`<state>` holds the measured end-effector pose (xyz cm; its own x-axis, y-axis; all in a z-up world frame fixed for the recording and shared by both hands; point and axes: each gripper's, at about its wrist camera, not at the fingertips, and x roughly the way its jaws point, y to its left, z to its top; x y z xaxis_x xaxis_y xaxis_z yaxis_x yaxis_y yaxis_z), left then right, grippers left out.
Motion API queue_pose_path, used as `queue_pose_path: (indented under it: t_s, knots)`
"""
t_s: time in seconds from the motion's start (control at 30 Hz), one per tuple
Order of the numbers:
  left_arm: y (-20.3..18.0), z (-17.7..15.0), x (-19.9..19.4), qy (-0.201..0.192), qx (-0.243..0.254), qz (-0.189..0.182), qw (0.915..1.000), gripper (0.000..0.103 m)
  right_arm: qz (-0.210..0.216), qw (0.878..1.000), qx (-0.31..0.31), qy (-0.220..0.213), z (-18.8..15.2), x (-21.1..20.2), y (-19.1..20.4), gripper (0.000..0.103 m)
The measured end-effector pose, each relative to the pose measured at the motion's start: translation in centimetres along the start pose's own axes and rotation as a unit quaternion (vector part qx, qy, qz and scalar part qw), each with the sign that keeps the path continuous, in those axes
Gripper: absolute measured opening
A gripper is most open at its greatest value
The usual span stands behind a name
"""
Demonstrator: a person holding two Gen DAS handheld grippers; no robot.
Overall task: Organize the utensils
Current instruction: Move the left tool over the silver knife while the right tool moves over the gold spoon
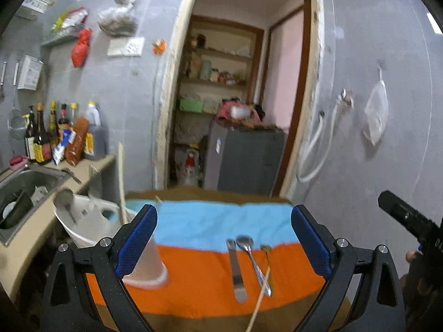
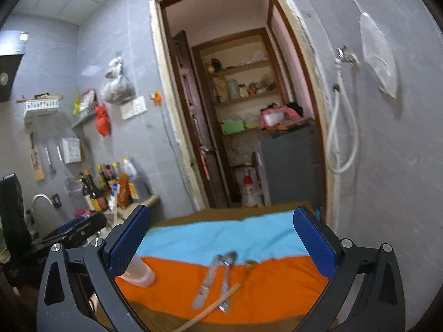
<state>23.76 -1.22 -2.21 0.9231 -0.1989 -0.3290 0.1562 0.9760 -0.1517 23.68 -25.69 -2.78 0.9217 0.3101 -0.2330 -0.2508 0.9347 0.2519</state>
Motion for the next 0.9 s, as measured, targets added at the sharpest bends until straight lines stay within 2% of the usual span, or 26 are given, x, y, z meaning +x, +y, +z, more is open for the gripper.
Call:
queue_pose_path:
  t_s: [0.27,0.43,0.57,0.63,0.7,0.87,0.9]
  knots:
    - [-2.6,-4.5,5.1,0.086,0.021,0.004,0.9960,0.095,-0.023,0.996,0.031,0.077,-3.6,2.4,-4.9,0.103]
    - [-2.5,-6.6,9.4,0.147,0.027,0.019,0.9886,0.094,-0.015,0.989,0.048,0.140,-5.9,5.7,-6.9,0.103]
    - [-1.8,-7.8,12.3,0.181,0.020,0.031,0.9828,0.091,-0.006,0.981,0.066,0.184,-7.4,8.3,-8.0,0.102]
    - [-1.4,-8.4,13.7,0.199,0.018,0.034,0.9792,0.085,0.000,0.977,0.067,0.202,-7.9,9.5,-8.3,0.095]
    - [-1.0,-8.9,14.9,0.217,0.014,0.034,0.9754,0.074,0.011,0.973,0.069,0.222,-8.4,10.9,-8.5,0.086]
    - [-0.4,-10.2,17.9,0.260,-0.003,0.024,0.9652,0.053,0.037,0.963,0.067,0.258,-9.4,13.7,-8.5,0.067]
    - [-0.4,-10.2,18.1,0.267,-0.006,0.020,0.9635,0.047,0.043,0.961,0.066,0.264,-9.6,14.2,-8.5,0.059]
